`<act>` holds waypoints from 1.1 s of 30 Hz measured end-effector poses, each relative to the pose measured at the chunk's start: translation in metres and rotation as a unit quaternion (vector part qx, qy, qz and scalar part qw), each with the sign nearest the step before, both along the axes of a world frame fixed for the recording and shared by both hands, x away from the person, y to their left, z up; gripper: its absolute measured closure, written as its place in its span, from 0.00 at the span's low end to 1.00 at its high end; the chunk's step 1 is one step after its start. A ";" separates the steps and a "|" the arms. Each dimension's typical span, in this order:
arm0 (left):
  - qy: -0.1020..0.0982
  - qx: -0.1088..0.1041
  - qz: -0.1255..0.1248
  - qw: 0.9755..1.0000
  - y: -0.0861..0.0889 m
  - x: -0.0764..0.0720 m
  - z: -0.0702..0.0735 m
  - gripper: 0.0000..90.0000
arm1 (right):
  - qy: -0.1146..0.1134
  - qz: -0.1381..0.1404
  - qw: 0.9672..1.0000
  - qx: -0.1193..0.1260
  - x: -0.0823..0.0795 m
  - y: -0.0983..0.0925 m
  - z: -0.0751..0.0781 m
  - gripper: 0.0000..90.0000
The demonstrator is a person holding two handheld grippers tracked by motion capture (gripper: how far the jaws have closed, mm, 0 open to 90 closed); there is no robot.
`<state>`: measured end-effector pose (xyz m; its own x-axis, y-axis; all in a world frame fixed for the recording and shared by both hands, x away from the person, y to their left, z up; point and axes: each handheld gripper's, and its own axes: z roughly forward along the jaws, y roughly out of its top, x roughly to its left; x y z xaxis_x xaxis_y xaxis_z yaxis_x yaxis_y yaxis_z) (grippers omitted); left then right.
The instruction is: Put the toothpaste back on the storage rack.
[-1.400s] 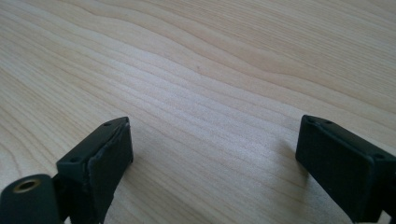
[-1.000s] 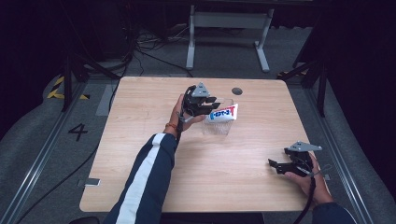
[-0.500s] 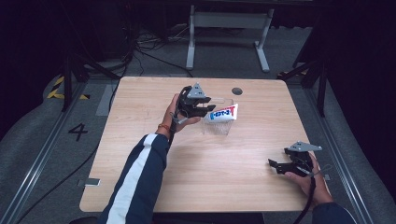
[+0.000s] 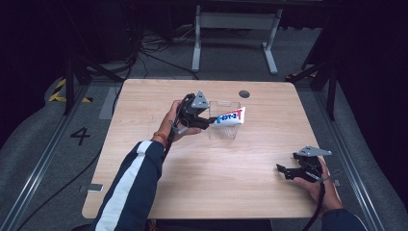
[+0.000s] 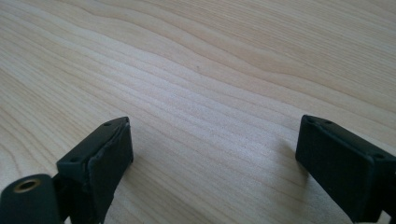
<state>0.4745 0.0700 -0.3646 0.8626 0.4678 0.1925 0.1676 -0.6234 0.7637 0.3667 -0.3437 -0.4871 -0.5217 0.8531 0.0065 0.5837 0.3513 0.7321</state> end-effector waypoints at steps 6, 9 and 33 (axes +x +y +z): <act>0.010 0.031 0.002 0.999 0.008 -0.011 -0.001 0.38 | 0.000 0.000 1.000 0.000 0.000 0.000 0.000 0.12; 0.010 0.047 0.006 0.999 0.013 -0.016 -0.002 0.34 | 0.000 0.000 1.000 -0.001 0.000 0.000 0.000 0.12; 0.001 0.129 0.078 0.989 0.077 -0.059 -0.024 0.22 | 0.000 -0.002 1.000 -0.001 -0.001 0.000 0.000 0.12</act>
<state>0.4150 0.1465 -0.3883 0.7841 0.5311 0.3213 0.2788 -0.7638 0.5822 0.3659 -0.3437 -0.4869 -0.5190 0.8548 0.0054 0.5853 0.3508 0.7310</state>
